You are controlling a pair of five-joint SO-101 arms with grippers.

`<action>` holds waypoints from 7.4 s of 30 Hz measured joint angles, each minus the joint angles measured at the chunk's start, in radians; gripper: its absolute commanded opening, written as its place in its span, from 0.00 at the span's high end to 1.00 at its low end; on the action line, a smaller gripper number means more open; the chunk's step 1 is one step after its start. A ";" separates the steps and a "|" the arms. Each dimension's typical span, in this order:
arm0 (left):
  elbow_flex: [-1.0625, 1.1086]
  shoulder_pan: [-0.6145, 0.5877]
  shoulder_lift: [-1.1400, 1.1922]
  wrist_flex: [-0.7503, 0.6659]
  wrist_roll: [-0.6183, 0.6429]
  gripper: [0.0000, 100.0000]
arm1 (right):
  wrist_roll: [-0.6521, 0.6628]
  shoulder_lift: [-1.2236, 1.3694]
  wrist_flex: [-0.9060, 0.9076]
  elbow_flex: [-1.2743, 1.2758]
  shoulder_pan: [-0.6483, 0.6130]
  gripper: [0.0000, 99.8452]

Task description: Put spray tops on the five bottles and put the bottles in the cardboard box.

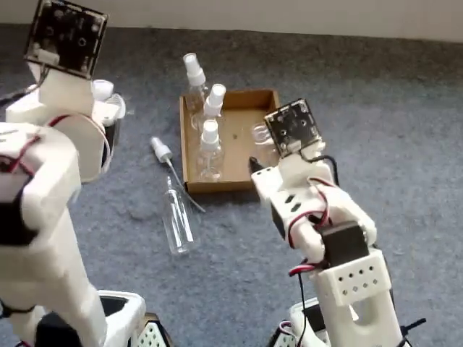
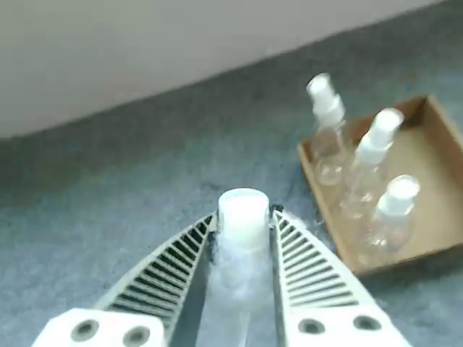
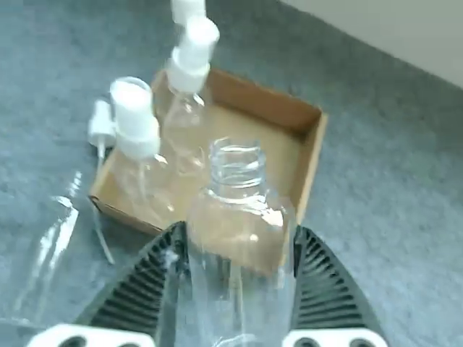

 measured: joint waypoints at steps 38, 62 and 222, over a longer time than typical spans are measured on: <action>0.468 0.671 -0.115 -0.905 0.230 0.99 | -0.120 -0.824 -0.367 0.781 -0.094 1.00; 0.468 0.637 -0.115 -0.868 0.351 0.99 | -0.120 -0.824 -0.391 0.781 -0.040 1.00; 1.801 0.173 -0.971 -0.964 0.037 0.74 | -0.255 1.258 -0.824 -0.509 0.127 1.00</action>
